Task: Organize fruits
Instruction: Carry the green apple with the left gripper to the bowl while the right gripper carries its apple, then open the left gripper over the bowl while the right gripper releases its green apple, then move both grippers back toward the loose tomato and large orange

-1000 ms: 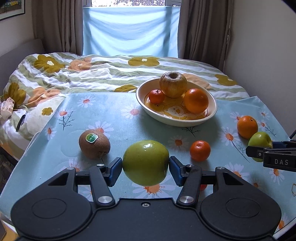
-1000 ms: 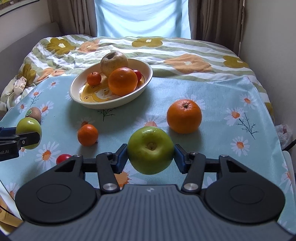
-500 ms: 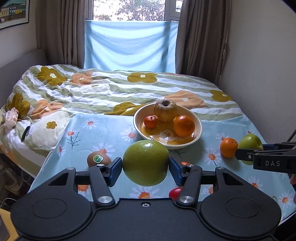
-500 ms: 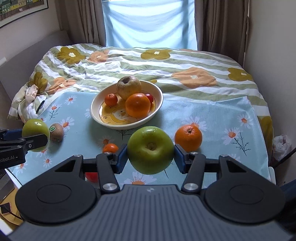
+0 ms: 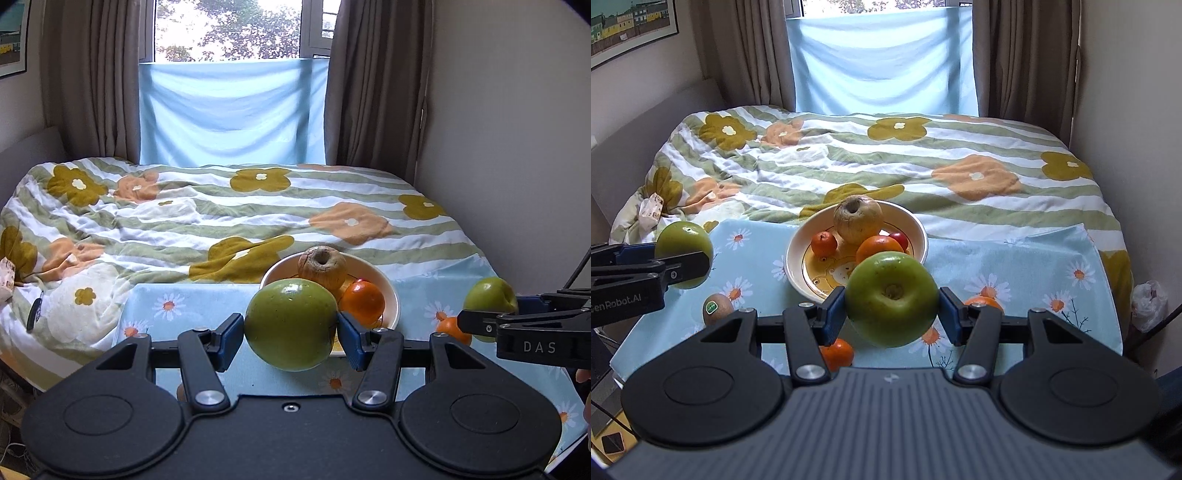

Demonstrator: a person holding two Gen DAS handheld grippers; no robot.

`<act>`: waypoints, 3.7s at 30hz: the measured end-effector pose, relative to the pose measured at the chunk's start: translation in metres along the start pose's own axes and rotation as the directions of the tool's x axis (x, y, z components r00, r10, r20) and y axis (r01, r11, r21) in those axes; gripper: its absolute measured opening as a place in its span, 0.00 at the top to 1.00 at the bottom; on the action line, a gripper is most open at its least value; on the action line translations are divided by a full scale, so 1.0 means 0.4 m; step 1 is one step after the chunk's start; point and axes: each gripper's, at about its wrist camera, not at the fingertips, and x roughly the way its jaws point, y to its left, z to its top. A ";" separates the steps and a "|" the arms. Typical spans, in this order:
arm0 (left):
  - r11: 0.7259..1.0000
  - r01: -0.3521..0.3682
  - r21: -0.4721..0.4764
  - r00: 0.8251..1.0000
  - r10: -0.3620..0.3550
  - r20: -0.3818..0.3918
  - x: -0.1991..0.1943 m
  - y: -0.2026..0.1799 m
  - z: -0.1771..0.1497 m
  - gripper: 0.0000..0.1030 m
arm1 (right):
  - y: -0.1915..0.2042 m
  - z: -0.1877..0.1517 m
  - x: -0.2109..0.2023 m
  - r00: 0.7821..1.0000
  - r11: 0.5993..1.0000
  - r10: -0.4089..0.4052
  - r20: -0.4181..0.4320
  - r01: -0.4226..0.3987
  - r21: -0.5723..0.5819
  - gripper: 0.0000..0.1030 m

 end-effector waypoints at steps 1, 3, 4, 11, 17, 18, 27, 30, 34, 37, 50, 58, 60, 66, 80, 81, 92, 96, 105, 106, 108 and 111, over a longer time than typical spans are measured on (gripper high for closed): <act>1.000 0.007 0.008 1.000 -0.007 -0.002 0.012 0.006 0.008 0.42 | 0.009 0.005 0.011 1.000 1.000 -0.005 -0.003 0.005 0.009 0.34; 1.000 0.023 0.015 1.000 -0.023 -0.008 0.038 0.022 0.024 0.42 | 0.021 0.014 0.030 1.000 1.000 -0.012 -0.010 0.012 0.026 0.34; 0.999 0.032 0.021 0.999 -0.032 -0.011 0.052 0.029 0.032 0.42 | 0.029 0.020 0.042 1.000 0.999 -0.017 -0.015 0.017 0.033 0.34; 0.993 0.090 0.072 0.995 -0.086 -0.047 0.155 0.068 0.065 0.42 | 0.066 0.053 0.119 0.998 0.996 -0.054 -0.036 0.057 0.069 0.34; 0.982 0.144 0.121 0.985 -0.131 -0.109 0.256 0.081 0.070 0.42 | 0.078 0.072 0.188 0.994 0.988 -0.095 -0.059 0.101 0.114 0.34; 0.980 0.152 0.131 0.983 -0.137 -0.119 0.272 0.080 0.069 0.42 | 0.078 0.073 0.197 0.993 0.987 -0.099 -0.063 0.106 0.122 0.34; 0.948 0.237 0.214 0.957 -0.189 -0.221 0.404 0.056 0.044 0.42 | 0.064 0.064 0.264 0.981 0.967 -0.159 -0.111 0.177 0.184 0.34; 0.937 0.262 0.231 0.947 -0.204 -0.246 0.434 0.038 0.034 0.42 | 0.055 0.058 0.272 0.976 0.960 -0.179 -0.125 0.202 0.196 0.34; 0.928 0.283 0.243 0.938 -0.215 -0.271 0.459 0.018 0.023 0.42 | 0.040 0.052 0.276 0.970 0.951 -0.200 -0.140 0.227 0.210 0.34; 0.924 0.289 0.251 0.934 -0.214 -0.286 0.475 0.007 0.019 0.42 | 0.031 0.050 0.275 0.966 0.946 -0.212 -0.144 0.240 0.218 0.34; 0.926 0.301 0.226 0.938 -0.244 -0.248 0.425 0.037 0.042 0.13 | 0.023 0.067 0.260 0.966 0.940 -0.221 -0.131 0.247 0.234 0.34; 0.960 0.220 0.175 0.966 -0.189 -0.177 0.345 0.091 0.043 0.12 | 0.043 0.074 0.278 0.978 0.965 -0.163 -0.130 0.185 0.185 0.34; 0.969 0.192 0.156 0.972 -0.166 -0.166 0.326 0.104 0.040 0.12 | 0.053 0.074 0.288 0.981 0.972 -0.141 -0.134 0.162 0.167 0.34; 0.987 0.122 0.108 0.983 -0.105 -0.149 0.282 0.132 0.023 0.12 | 0.090 0.070 0.325 0.986 0.991 -0.073 -0.152 0.089 0.102 0.34; 0.997 0.049 0.054 0.986 -0.040 -0.161 0.262 0.146 -0.023 0.12 | 0.121 0.042 0.399 0.984 1.000 -0.007 -0.179 0.012 0.026 0.33; 0.998 0.044 0.052 0.985 -0.035 -0.168 0.265 0.145 -0.025 0.12 | 0.122 0.041 0.394 0.987 1.000 -0.008 -0.163 0.012 0.024 0.28; 0.999 0.046 0.020 0.986 -0.043 -0.159 0.227 0.141 -0.025 0.12 | 0.086 0.056 0.323 0.991 0.998 -0.034 -0.126 0.041 0.053 0.00; 0.998 0.051 0.026 0.989 -0.046 -0.141 0.209 0.133 -0.013 0.12 | 0.080 0.062 0.296 0.992 0.996 -0.044 -0.119 0.052 0.066 0.00; 0.998 0.056 0.037 0.994 -0.053 -0.093 0.159 0.122 0.005 0.04 | 0.084 0.071 0.231 0.994 0.996 -0.035 -0.099 0.043 0.079 0.00; 0.998 0.058 0.037 0.995 -0.054 -0.086 0.152 0.121 0.006 0.04 | 0.087 0.071 0.221 0.995 0.996 -0.040 -0.095 0.047 0.075 0.00; 0.997 0.063 0.037 0.995 -0.060 -0.086 0.143 0.122 0.008 0.04 | 0.094 0.071 0.203 0.995 0.996 -0.052 -0.085 0.058 0.068 0.00; 0.997 0.075 0.034 0.994 -0.071 -0.088 0.130 0.125 0.010 0.03 | 0.100 0.072 0.173 0.995 0.994 -0.073 -0.068 0.078 0.071 0.00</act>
